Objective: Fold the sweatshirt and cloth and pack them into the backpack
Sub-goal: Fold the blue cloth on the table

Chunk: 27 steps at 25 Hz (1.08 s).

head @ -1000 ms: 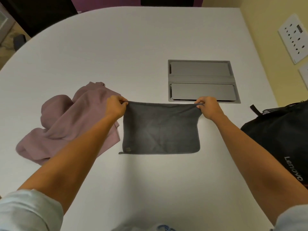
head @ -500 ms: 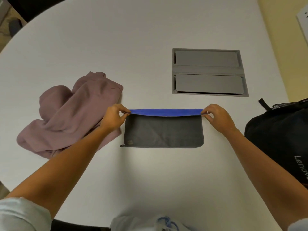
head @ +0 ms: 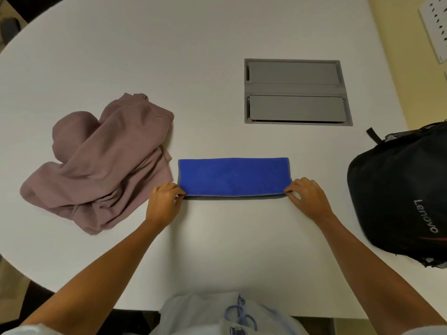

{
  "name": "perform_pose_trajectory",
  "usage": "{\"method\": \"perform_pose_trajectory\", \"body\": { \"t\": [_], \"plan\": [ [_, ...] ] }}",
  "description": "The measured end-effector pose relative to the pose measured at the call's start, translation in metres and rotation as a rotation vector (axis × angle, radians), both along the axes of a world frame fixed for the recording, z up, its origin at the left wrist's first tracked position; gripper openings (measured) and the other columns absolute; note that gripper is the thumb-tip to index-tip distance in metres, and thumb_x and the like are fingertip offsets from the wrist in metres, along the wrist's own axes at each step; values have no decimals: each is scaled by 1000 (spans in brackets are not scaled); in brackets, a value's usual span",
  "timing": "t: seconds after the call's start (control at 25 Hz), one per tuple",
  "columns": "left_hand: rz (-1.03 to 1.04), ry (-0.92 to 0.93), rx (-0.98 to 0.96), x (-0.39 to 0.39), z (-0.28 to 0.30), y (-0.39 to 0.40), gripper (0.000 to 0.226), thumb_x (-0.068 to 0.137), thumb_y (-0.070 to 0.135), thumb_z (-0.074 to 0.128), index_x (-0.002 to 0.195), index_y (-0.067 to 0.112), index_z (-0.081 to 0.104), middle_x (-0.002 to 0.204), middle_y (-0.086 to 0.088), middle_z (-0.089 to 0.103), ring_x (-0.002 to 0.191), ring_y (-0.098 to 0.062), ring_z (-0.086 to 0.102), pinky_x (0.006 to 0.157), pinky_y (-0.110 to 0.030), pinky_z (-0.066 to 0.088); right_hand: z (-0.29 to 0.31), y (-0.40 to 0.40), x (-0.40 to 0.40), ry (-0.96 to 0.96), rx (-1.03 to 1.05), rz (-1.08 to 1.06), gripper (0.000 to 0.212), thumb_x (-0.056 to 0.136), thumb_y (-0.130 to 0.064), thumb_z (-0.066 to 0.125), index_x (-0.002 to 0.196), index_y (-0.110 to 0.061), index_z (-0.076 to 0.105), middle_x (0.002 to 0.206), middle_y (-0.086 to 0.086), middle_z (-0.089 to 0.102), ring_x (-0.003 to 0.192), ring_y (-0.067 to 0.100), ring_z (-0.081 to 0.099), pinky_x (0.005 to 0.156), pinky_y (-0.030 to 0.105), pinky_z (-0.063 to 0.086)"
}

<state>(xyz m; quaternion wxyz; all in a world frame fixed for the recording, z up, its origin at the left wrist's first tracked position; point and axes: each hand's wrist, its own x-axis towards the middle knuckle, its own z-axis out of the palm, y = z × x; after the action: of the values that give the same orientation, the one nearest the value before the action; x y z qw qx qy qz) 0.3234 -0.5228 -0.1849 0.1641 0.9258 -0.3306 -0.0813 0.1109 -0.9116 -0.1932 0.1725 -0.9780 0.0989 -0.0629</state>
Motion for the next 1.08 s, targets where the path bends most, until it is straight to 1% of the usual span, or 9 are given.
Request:
{"method": "perform_pose_trajectory", "body": {
  "t": [0.24,0.36,0.44,0.52,0.6,0.68,0.8,0.92,1.08],
  "plan": [
    [96,63,176,-4,-8,-2,14,90,23,65,99,18,74,96,1,73,95,-21,62,93,-41,38,-6,8,-9,92,7,-49,20,78,-29,83,88,-14,75,83,0,74,72,20,65,68,25,39],
    [199,92,60,-6,-2,-21,19,88,33,66,97,17,71,94,2,68,93,-21,59,91,-41,38,-2,22,7,61,82,-111,17,85,-30,77,88,-14,75,85,-1,73,76,18,64,69,28,46],
    [231,124,-65,-7,-1,-43,21,91,29,63,105,13,68,105,-2,67,99,-24,61,92,-40,41,-3,38,31,16,139,-128,16,91,-27,70,95,-12,74,92,1,72,84,20,64,75,33,52],
    [229,178,-144,-8,-6,-68,30,95,27,59,121,11,63,123,-7,64,114,-28,59,99,-41,44,-7,61,59,22,204,-122,22,96,-27,63,110,-12,71,108,2,70,102,21,62,89,37,52],
    [192,252,-171,-9,-14,-93,44,100,28,54,140,10,52,146,-9,52,138,-28,44,112,-43,36,-17,91,87,119,246,-81,37,100,-28,56,133,-14,59,135,3,59,128,21,51,109,39,40],
    [89,302,-163,-10,-22,-112,52,103,25,48,152,10,37,160,-7,35,151,-25,23,119,-42,26,-26,121,110,217,219,-5,52,104,-26,45,153,-14,34,159,2,34,148,19,27,122,37,21],
    [-7,342,-68,-11,-44,-118,57,106,22,37,159,12,17,167,-3,13,155,-22,1,126,-44,10,-43,147,125,346,122,45,59,108,-26,31,159,-14,3,167,1,1,154,20,-3,125,41,6],
    [-31,278,45,-16,-65,-110,63,105,42,25,160,20,6,168,0,-2,154,-21,-11,126,-48,-1,-55,144,117,383,9,36,64,106,-44,21,159,-16,-3,167,2,-5,153,24,-8,125,46,5],
    [10,199,85,-12,-73,-96,80,95,67,18,160,25,0,168,3,-7,154,-21,-14,124,-50,-7,-56,122,108,359,2,-51,88,92,-73,15,160,-19,1,167,-2,-4,154,25,-8,124,47,-3]
  ]
}}
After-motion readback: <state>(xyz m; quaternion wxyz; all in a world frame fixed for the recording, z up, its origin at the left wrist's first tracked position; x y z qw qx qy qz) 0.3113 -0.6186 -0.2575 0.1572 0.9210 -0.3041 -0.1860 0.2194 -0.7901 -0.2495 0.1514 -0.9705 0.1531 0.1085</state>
